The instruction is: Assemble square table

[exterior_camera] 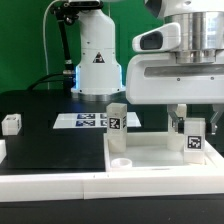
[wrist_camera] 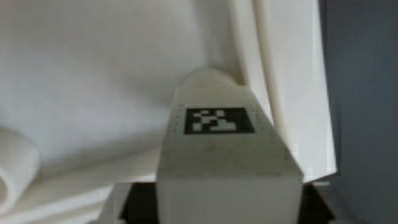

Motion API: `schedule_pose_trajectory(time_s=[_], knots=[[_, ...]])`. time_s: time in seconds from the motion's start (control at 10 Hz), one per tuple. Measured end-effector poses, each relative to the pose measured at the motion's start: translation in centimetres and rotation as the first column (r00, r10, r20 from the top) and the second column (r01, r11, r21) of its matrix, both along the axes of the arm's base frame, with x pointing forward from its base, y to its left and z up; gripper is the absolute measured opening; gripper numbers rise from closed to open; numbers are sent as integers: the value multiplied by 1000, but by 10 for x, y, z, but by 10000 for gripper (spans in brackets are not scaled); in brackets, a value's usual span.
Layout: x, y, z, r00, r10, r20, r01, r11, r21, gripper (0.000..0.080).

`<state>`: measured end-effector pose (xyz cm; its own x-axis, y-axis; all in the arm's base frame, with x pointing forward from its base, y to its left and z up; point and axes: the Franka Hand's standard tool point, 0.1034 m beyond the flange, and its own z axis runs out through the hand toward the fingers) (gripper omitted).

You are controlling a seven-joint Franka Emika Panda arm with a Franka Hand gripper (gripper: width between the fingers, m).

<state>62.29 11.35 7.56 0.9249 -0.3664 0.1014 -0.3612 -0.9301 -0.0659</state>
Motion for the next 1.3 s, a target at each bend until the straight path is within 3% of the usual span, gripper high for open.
schedule_pose_trajectory(time_s=[0.4, 0.6, 1.1, 1.2, 1.3], knots=[[-1, 0, -1, 919, -393, -24, 393, 918, 49, 291], [-2, 0, -1, 814, -579, -45, 580, 812, 60, 291], [-2, -2, -1, 629, -772, -85, 777, 624, 85, 304], [-2, -1, -1, 639, -765, -84, 770, 633, 84, 304], [-2, 0, -1, 687, -723, -78, 727, 682, 81, 492]])
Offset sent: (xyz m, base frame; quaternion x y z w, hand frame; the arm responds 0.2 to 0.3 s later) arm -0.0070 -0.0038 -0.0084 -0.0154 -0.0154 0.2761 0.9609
